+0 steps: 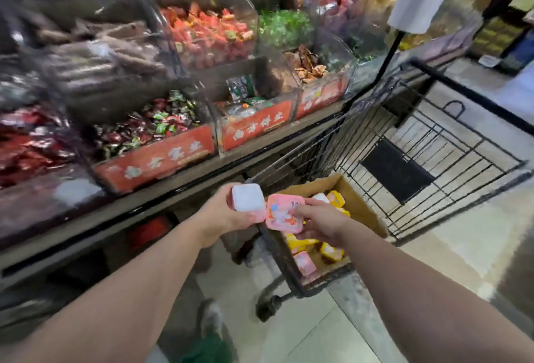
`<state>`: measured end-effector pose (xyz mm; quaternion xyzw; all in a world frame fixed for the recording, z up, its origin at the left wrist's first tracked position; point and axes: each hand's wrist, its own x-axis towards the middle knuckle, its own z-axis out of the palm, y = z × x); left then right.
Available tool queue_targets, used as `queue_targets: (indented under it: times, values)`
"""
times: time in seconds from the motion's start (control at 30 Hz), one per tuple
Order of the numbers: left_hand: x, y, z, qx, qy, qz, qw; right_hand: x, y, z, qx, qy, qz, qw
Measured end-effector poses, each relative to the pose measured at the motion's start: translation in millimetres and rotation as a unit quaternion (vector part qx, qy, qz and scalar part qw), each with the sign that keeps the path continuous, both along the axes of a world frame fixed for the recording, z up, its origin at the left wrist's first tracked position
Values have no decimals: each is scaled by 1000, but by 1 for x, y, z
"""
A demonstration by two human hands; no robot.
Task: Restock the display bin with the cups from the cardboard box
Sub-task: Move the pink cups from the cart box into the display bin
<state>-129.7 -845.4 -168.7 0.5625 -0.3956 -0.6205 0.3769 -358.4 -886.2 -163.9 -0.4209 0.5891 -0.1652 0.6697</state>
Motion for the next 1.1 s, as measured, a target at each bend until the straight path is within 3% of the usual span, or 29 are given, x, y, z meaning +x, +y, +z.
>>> queue_targets:
  times: [0.33,0.57,0.73,0.93,1.1]
  values:
    - [211,168,55,-64,0,220,973,252,67,54,-72,-67,204,974]
    - [412,336,69,-104,-26,333,937,496,186,70,-58,-109,335,934]
    - [534,440,86,-67,-38,406,910,643,279,73,-35,-136,393,909]
    - [638,499,104,-62,-55,449,889,777,330,72,-9,-145,425,893]
    - [721,516,99,-51,-38,484,873,880,338,68,-48,-126,454,881]
